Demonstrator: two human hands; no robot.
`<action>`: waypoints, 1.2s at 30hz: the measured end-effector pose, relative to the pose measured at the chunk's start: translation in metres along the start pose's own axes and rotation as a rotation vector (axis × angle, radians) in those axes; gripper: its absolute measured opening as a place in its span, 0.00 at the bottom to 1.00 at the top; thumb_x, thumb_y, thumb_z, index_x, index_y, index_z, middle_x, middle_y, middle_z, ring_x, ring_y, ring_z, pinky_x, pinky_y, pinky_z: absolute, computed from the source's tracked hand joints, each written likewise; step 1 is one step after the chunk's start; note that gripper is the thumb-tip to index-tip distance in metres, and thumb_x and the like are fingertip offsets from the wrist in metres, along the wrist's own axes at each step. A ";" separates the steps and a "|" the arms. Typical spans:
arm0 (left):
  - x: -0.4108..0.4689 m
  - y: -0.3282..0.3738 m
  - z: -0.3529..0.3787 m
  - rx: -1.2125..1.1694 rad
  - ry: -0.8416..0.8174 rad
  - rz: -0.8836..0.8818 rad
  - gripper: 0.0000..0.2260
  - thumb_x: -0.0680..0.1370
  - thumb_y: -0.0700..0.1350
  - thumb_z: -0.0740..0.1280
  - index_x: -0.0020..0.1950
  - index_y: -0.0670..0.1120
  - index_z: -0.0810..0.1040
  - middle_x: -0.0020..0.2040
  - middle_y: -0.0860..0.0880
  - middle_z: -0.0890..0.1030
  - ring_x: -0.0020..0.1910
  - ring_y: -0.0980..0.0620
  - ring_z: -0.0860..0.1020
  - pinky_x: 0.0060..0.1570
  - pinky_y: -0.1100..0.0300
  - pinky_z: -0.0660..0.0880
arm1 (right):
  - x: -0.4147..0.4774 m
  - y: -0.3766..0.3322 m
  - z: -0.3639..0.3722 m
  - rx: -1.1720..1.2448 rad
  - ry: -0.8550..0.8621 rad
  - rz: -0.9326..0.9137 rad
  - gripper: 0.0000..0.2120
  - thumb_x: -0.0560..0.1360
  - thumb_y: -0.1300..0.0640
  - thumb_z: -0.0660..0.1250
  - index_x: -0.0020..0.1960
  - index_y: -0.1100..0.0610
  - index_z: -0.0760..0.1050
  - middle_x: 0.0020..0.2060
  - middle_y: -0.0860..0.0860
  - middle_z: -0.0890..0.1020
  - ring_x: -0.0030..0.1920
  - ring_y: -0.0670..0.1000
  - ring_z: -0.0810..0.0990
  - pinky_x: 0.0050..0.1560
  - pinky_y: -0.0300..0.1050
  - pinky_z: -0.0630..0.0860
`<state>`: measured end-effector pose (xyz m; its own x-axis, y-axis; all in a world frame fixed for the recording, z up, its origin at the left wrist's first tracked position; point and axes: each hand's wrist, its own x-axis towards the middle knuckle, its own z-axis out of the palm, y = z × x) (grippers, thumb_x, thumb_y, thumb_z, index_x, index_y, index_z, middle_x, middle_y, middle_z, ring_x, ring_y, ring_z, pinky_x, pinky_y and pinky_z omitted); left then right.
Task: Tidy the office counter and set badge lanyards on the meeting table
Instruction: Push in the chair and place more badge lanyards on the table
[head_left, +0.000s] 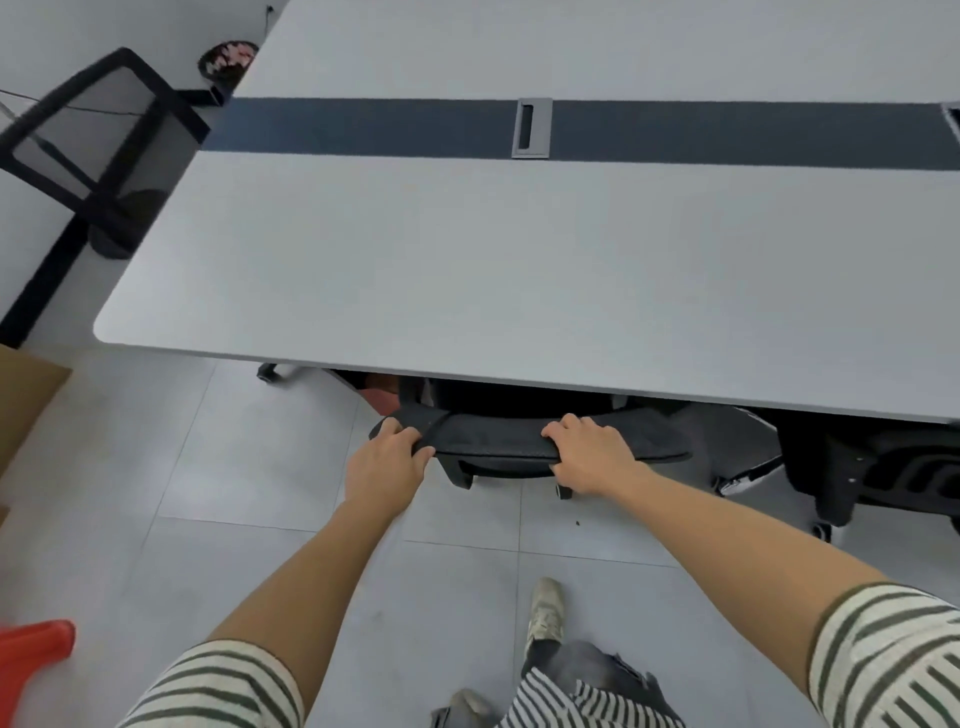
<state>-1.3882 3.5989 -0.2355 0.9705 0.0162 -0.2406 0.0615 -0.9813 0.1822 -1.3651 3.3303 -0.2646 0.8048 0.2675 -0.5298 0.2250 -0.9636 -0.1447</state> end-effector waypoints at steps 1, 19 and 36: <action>0.008 0.002 -0.001 -0.019 0.005 -0.014 0.14 0.81 0.54 0.58 0.58 0.48 0.78 0.57 0.50 0.74 0.45 0.48 0.77 0.39 0.58 0.68 | 0.008 0.002 -0.006 0.003 0.002 -0.002 0.23 0.78 0.49 0.61 0.71 0.51 0.64 0.64 0.53 0.70 0.61 0.56 0.72 0.56 0.52 0.72; 0.006 -0.169 -0.106 -0.750 0.088 -0.561 0.05 0.77 0.45 0.66 0.44 0.45 0.78 0.39 0.46 0.80 0.38 0.48 0.76 0.39 0.59 0.71 | 0.074 -0.168 -0.117 0.074 -0.017 -0.260 0.33 0.73 0.32 0.63 0.74 0.46 0.64 0.66 0.50 0.74 0.64 0.54 0.74 0.61 0.51 0.72; -0.014 -0.510 -0.269 -0.759 0.360 -0.697 0.05 0.75 0.39 0.68 0.39 0.44 0.74 0.36 0.46 0.76 0.34 0.48 0.74 0.33 0.60 0.69 | 0.194 -0.536 -0.219 -0.123 0.241 -0.470 0.20 0.80 0.44 0.60 0.69 0.49 0.71 0.64 0.49 0.77 0.63 0.52 0.75 0.60 0.48 0.72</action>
<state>-1.3700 4.1508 -0.0684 0.6701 0.6996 -0.2481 0.6323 -0.3630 0.6844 -1.2092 3.8994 -0.1068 0.7020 0.6765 -0.2224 0.6420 -0.7364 -0.2135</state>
